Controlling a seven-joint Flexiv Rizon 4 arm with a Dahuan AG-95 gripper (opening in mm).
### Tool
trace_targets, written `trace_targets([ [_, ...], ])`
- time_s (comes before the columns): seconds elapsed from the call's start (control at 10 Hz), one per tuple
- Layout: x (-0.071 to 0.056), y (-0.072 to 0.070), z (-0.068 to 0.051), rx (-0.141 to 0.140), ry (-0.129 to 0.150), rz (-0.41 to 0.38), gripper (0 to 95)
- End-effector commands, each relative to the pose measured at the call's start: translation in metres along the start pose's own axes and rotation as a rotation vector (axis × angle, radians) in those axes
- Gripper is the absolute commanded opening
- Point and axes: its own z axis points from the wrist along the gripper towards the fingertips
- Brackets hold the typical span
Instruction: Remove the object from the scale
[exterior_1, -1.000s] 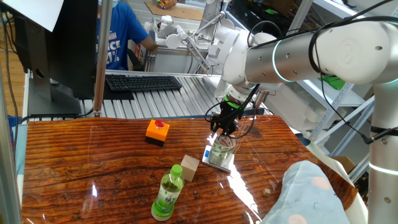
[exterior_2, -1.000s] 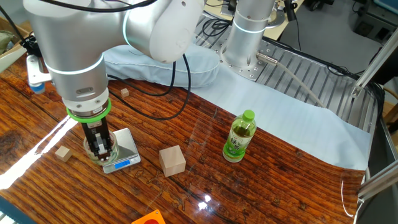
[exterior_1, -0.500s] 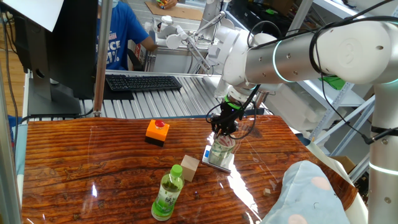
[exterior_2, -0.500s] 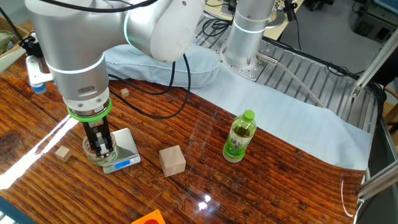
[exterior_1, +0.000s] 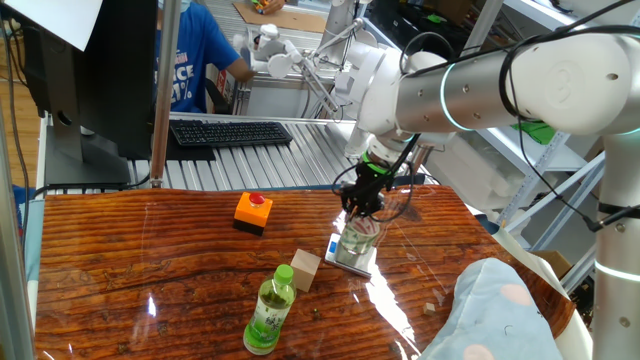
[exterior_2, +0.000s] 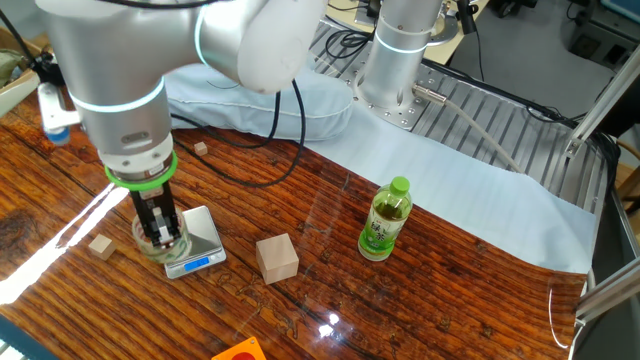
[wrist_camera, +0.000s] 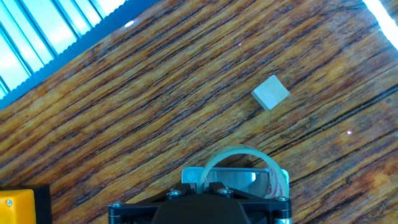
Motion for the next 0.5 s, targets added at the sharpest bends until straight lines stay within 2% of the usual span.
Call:
trace_targets([
  [0.1, 0.0064, 0.0004, -0.0061, 0.001, -0.002, 0.007, 0.0],
  [0.3, 0.01, 0.001, -0.0092, 0.001, 0.002, 0.018, 0.0],
  [0.5, 0.0069, 0.0049, -0.0109, 0.001, 0.002, 0.037, 0.0],
])
